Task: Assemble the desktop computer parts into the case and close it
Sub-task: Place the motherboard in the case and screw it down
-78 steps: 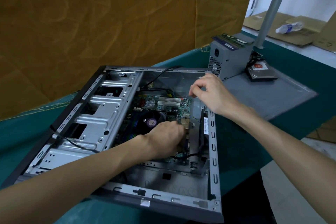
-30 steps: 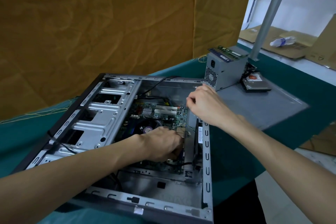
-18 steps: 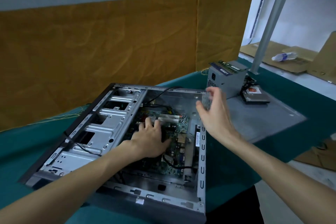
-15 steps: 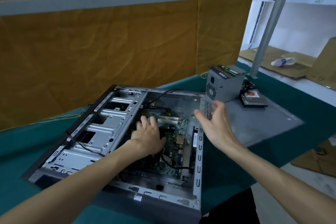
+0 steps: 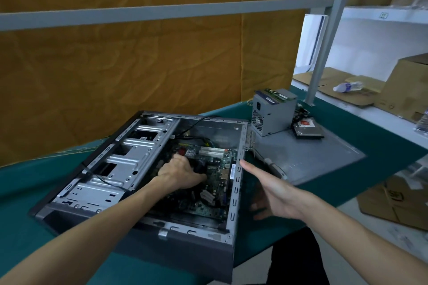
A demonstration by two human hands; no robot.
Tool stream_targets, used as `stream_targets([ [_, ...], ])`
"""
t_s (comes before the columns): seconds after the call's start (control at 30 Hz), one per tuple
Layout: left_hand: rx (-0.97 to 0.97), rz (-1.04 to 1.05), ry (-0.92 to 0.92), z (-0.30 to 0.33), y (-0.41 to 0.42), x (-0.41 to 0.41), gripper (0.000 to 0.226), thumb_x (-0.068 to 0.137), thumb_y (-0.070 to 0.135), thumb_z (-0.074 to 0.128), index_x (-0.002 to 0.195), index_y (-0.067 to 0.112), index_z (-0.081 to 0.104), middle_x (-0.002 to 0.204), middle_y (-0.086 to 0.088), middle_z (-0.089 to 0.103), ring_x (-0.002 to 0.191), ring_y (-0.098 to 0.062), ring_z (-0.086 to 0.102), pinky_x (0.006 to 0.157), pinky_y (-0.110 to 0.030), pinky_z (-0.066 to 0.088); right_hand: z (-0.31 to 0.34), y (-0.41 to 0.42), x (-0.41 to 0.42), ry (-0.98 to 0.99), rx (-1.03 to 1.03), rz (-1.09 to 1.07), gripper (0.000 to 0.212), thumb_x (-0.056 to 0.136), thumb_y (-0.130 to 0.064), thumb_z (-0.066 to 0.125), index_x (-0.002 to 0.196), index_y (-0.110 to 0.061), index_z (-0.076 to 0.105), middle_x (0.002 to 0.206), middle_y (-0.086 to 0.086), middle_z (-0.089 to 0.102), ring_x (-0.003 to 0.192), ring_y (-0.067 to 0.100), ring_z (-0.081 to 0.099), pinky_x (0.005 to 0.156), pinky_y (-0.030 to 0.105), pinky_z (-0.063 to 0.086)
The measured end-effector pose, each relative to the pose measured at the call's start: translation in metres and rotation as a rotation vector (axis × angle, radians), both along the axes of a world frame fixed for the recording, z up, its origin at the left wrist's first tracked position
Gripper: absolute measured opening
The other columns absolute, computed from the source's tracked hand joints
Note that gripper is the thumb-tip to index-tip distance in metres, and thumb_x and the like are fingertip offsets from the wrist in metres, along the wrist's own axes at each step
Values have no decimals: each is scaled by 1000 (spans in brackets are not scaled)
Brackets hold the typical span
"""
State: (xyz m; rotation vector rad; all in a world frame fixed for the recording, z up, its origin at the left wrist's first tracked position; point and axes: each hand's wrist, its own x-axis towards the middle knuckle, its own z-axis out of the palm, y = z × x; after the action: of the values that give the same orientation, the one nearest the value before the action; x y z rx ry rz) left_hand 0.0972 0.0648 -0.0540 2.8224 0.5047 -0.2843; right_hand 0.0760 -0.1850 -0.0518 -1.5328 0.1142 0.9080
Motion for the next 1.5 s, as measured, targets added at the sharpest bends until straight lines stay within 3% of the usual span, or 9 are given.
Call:
stream_targets([
  [0.23, 27, -79, -7, -11, -13, 3, 108, 73, 80, 66, 137, 0, 32, 137, -10, 55, 130, -31, 54, 101, -37, 44, -11, 4, 0, 63, 9, 28, 115, 58, -91, 72, 154, -46, 28, 130, 28, 65, 115, 46, 66, 112, 60, 39],
  [0.5, -151, -160, 26, -22, -5, 6, 119, 82, 74, 62, 147, -9, 7, 149, -11, 48, 139, -29, 46, 112, -42, 42, -10, 3, -1, 77, 20, 35, 122, 58, -92, 70, 157, -53, 12, 145, 33, 50, 119, 49, 63, 114, 65, 35],
  [0.67, -117, -122, -5, -16, -7, 7, 99, 77, 71, 71, 132, 0, 30, 124, -9, 59, 118, -28, 60, 91, -34, 49, -12, 5, -4, 36, 2, 17, 113, 65, -93, 62, 157, -50, 13, 110, 23, 72, 107, 43, 71, 109, 59, 43],
  [0.97, -198, -75, 73, -12, -3, 16, 125, 72, 70, 76, 147, -9, 15, 117, -4, 54, 121, -24, 57, 88, -31, 45, -5, 1, 3, -31, -59, -15, 136, 49, -92, 73, 161, -35, 22, 156, 20, 41, 121, 37, 57, 107, 59, 47],
  [1.07, -174, -72, 92, -8, -1, 16, 122, 69, 73, 76, 145, -6, 23, 118, -3, 55, 112, -21, 57, 85, -30, 46, -4, 1, 3, -83, -90, -58, 141, 49, -93, 72, 162, -27, 19, 150, 12, 43, 118, 33, 56, 104, 48, 49],
  [1.13, -164, -74, 90, -5, -2, 14, 121, 68, 72, 77, 145, -5, 24, 117, -3, 51, 108, -19, 54, 86, -29, 47, -2, 2, 1, -78, -69, -70, 132, 55, -90, 72, 159, -23, 27, 136, 9, 52, 107, 28, 57, 100, 44, 50],
  [1.3, -175, -32, 6, -2, -10, 10, 112, 70, 67, 79, 145, -2, 33, 127, -8, 48, 121, -26, 54, 98, -35, 50, 1, 0, -3, -20, 71, -7, 62, 71, -80, 71, 113, -34, 62, 113, 14, 76, 105, 33, 73, 110, 54, 45],
  [1.43, -232, -24, -7, -7, -9, 4, 110, 70, 66, 80, 140, -2, 31, 122, -5, 60, 118, -25, 59, 99, -37, 52, 0, 0, -3, -41, 54, -38, 106, 68, -83, 71, 152, -25, 42, 143, 14, 57, 109, 28, 64, 107, 49, 48],
  [1.5, -207, -41, -20, -8, -7, 3, 114, 70, 69, 79, 142, -3, 28, 113, -2, 59, 115, -24, 59, 97, -36, 52, 2, 2, -4, -61, 40, -57, 113, 66, -84, 71, 155, -22, 37, 132, 9, 58, 90, 22, 65, 94, 42, 54],
])
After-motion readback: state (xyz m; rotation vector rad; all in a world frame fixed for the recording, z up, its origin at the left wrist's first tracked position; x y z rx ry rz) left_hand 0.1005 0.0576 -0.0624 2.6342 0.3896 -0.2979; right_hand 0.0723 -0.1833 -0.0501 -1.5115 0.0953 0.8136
